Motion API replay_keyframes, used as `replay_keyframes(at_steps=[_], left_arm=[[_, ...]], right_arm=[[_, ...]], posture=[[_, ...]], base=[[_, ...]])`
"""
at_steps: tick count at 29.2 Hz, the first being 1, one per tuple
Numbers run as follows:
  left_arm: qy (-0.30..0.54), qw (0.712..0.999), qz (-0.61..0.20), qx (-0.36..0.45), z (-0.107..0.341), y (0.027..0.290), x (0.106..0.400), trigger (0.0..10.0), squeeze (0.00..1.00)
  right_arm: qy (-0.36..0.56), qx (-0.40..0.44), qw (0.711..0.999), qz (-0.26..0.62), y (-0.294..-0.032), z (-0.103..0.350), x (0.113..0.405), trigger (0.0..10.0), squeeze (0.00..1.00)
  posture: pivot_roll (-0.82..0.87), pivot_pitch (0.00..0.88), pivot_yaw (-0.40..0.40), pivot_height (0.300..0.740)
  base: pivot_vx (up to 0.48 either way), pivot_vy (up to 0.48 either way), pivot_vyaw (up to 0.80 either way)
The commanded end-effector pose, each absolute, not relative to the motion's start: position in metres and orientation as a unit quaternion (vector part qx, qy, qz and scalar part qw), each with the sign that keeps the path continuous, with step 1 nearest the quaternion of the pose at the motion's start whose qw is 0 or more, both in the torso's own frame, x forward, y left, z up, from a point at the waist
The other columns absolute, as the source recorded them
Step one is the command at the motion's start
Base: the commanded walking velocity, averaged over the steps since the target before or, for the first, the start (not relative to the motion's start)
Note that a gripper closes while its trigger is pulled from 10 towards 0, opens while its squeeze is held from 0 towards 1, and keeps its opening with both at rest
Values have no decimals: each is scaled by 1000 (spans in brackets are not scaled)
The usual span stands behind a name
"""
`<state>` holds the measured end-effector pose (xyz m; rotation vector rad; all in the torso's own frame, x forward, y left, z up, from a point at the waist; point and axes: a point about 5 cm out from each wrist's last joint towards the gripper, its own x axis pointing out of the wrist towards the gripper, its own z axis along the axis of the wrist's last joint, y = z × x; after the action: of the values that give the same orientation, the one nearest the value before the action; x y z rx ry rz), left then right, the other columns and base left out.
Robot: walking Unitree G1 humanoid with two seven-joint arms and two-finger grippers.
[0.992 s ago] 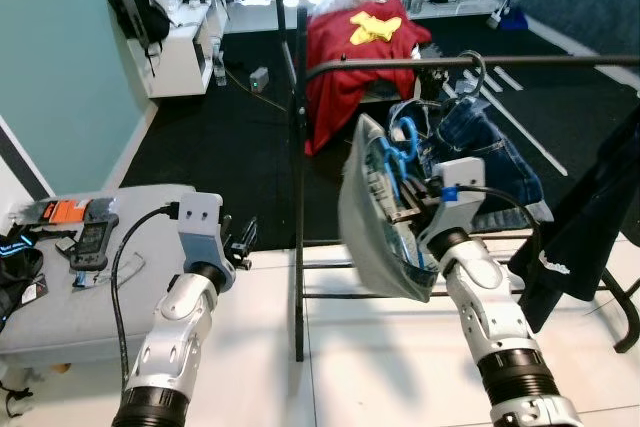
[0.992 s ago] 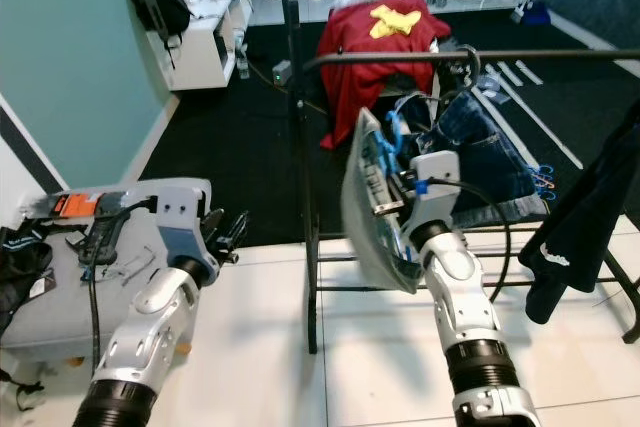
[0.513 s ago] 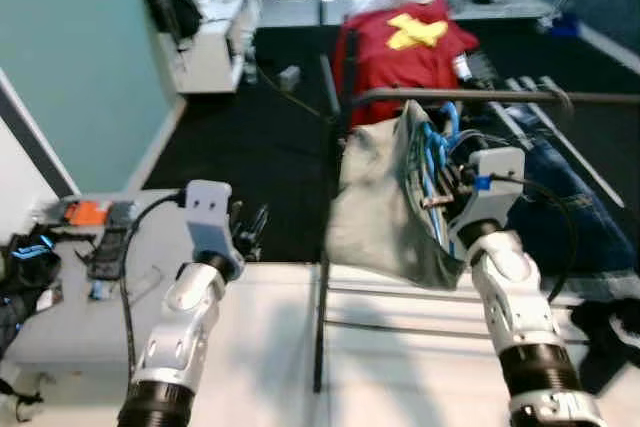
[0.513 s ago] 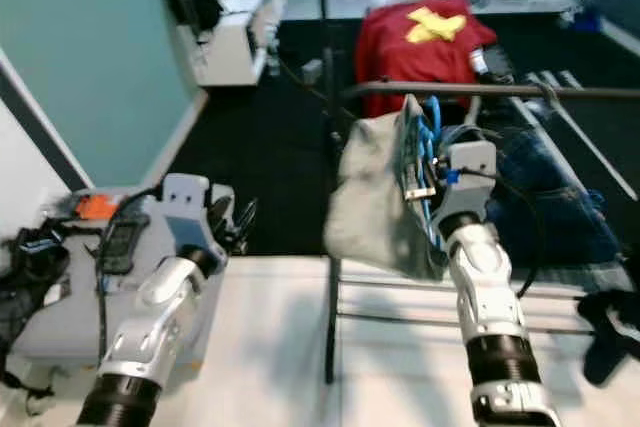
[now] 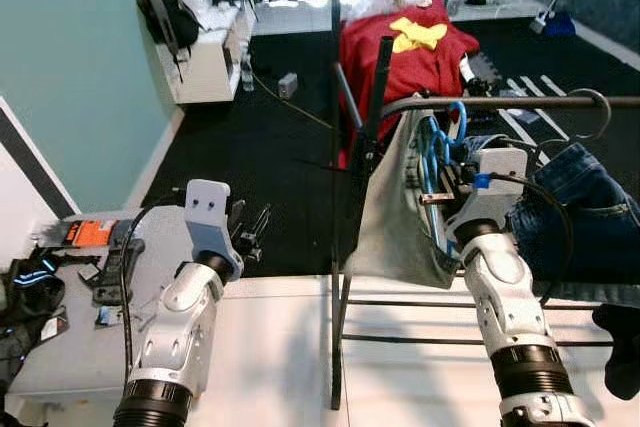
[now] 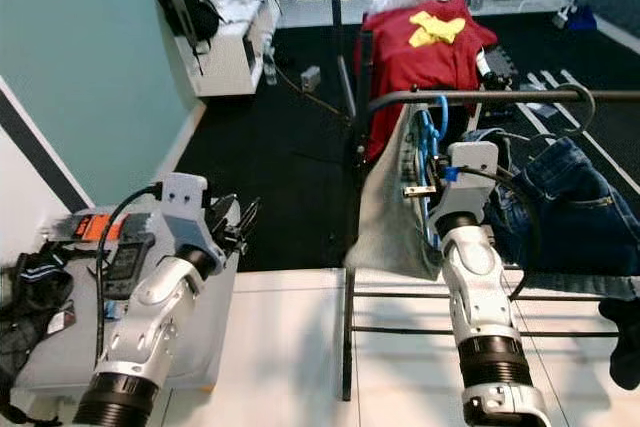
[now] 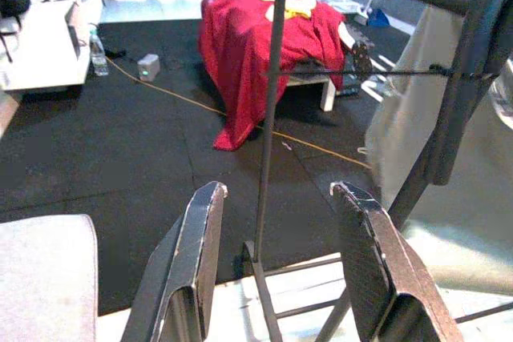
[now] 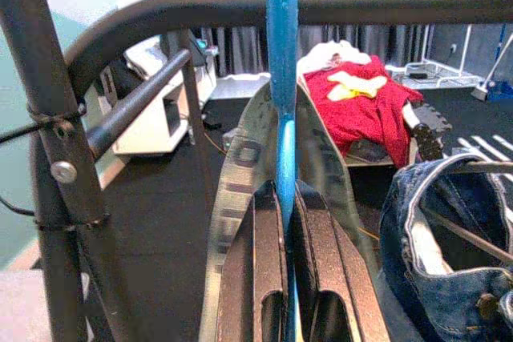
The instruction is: Hang hanger
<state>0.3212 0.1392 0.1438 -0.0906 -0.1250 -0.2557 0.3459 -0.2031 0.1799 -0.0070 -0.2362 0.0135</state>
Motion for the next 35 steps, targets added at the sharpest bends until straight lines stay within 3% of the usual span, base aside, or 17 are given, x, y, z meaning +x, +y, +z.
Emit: replay_keyframes(at_steps=[1,14,18,26,35], left_arm=[[-52,988,-134,-47,141,139,320,10000,0],[-47,984,-167,-33,141,133,318,10000,0],[-31,976,-217,-13,141,127,312,10000,0],[-43,975,-218,-10,144,128,312,10000,0],[-79,974,-214,-19,155,131,311,10000,0]], right_arm=[[-116,9,993,5,-204,183,348,10000,0],[-99,22,995,0,-211,192,353,10000,0],[-18,36,998,38,-220,200,365,10000,0],[4,27,997,67,-221,201,370,10000,0],[-28,8,997,76,-220,221,379,10000,0]], posture=[[-77,51,57,740],[-69,60,63,740],[-64,71,68,740],[-58,64,64,740],[-53,56,52,740]], base=[[0,0,0],[0,0,0],[0,0,0],[0,0,0],[0,0,0]])
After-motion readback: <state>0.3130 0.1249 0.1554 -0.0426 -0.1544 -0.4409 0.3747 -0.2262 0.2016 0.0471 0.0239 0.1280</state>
